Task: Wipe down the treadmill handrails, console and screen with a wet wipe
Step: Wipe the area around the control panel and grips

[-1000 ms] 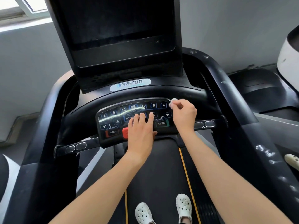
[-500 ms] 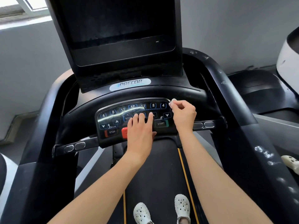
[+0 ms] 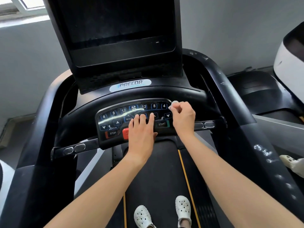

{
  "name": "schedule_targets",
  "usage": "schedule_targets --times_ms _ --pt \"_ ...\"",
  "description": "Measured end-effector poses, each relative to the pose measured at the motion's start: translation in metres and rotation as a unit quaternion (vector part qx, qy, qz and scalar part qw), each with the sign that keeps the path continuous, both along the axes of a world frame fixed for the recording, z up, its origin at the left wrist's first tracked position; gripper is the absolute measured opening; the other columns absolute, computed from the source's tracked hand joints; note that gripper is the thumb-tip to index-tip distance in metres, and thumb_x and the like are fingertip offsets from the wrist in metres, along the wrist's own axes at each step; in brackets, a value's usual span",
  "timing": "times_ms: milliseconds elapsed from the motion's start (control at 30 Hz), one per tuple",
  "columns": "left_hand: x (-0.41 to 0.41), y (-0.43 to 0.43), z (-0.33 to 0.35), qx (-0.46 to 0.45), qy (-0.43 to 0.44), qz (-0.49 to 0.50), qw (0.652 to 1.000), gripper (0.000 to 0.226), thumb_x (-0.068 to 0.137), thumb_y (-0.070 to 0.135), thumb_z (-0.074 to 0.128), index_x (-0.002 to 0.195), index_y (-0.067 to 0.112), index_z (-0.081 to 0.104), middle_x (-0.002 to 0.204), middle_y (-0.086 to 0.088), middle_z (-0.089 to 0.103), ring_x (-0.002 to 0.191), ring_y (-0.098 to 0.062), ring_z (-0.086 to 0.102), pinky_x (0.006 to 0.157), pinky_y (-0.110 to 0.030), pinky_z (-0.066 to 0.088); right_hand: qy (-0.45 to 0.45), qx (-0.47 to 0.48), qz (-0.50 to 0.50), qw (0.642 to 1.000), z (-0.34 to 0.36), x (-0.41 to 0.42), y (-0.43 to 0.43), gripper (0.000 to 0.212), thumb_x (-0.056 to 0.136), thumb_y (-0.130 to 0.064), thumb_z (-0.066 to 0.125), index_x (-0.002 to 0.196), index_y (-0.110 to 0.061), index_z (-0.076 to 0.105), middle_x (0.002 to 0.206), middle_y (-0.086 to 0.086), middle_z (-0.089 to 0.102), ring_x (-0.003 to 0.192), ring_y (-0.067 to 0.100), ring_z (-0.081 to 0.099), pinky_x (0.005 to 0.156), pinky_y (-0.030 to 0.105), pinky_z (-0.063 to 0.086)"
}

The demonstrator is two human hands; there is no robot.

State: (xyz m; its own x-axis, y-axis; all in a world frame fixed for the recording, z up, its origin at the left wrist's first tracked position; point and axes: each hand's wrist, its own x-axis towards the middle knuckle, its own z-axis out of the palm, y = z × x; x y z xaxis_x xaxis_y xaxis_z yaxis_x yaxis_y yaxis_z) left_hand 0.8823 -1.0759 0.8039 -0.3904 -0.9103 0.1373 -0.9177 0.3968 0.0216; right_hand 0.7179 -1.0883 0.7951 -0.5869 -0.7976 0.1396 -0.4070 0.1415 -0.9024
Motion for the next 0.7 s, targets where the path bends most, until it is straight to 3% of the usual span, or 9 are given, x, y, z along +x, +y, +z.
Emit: schedule_targets --times_ms 167,300,400,500,633,700 --pt "0.002 -0.001 -0.004 -0.003 -0.005 -0.001 1.0 0.076 0.091 0.046 0.073 0.153 0.018 0.039 0.133 -0.013 0.05 0.13 -0.035 0.045 0.114 -0.047 0.038 0.075 -0.004 0.022 0.997 -0.038 0.001 0.053 0.018 0.096 -0.008 0.07 0.081 -0.015 0.062 0.085 0.0 0.056 0.077 0.016 0.059 0.071 0.035 0.051" --pt "0.002 -0.001 -0.006 -0.003 -0.01 -0.002 1.0 0.076 0.092 0.046 0.072 0.153 0.018 0.038 0.134 -0.014 0.049 0.131 -0.036 0.045 0.115 -0.049 0.036 0.13 -0.003 0.07 0.989 -0.038 -0.008 0.062 0.01 0.092 -0.002 0.072 0.085 -0.009 0.069 0.084 -0.003 0.058 0.077 0.01 0.057 0.072 0.025 0.049" --pt "0.002 -0.002 -0.005 0.001 -0.012 -0.001 1.0 0.076 0.092 0.046 0.072 0.154 0.018 0.038 0.134 -0.014 0.049 0.13 -0.036 0.045 0.116 -0.05 0.036 0.094 -0.015 0.053 0.994 -0.023 -0.012 0.036 0.012 0.089 -0.003 0.074 0.082 -0.012 0.07 0.084 0.0 0.063 0.078 0.008 0.059 0.074 0.016 0.046" --pt "0.002 -0.002 -0.003 0.001 -0.014 -0.003 1.0 0.077 0.091 0.046 0.073 0.154 0.018 0.038 0.134 -0.013 0.05 0.13 -0.036 0.046 0.116 -0.05 0.035 0.069 -0.021 0.043 0.996 -0.019 -0.009 0.026 0.014 0.09 -0.003 0.074 0.083 -0.014 0.069 0.085 0.001 0.061 0.078 0.008 0.059 0.073 0.013 0.044" --pt "0.002 -0.002 -0.004 0.006 -0.02 -0.005 1.0 0.076 0.093 0.046 0.07 0.155 0.017 0.036 0.136 -0.014 0.049 0.132 -0.036 0.044 0.117 -0.05 0.034 0.112 -0.017 0.08 0.99 -0.033 -0.014 0.053 0.009 0.092 -0.001 0.072 0.085 -0.006 0.069 0.084 -0.003 0.058 0.081 -0.001 0.059 0.073 0.008 0.041" --pt "0.002 -0.002 -0.006 0.008 -0.018 -0.005 1.0 0.076 0.094 0.045 0.07 0.155 0.016 0.035 0.135 -0.014 0.049 0.132 -0.037 0.044 0.116 -0.05 0.035 0.135 -0.005 0.1 0.986 -0.045 -0.017 0.067 0.008 0.092 0.0 0.072 0.089 -0.006 0.07 0.086 -0.001 0.06 0.082 -0.001 0.06 0.073 0.012 0.046"
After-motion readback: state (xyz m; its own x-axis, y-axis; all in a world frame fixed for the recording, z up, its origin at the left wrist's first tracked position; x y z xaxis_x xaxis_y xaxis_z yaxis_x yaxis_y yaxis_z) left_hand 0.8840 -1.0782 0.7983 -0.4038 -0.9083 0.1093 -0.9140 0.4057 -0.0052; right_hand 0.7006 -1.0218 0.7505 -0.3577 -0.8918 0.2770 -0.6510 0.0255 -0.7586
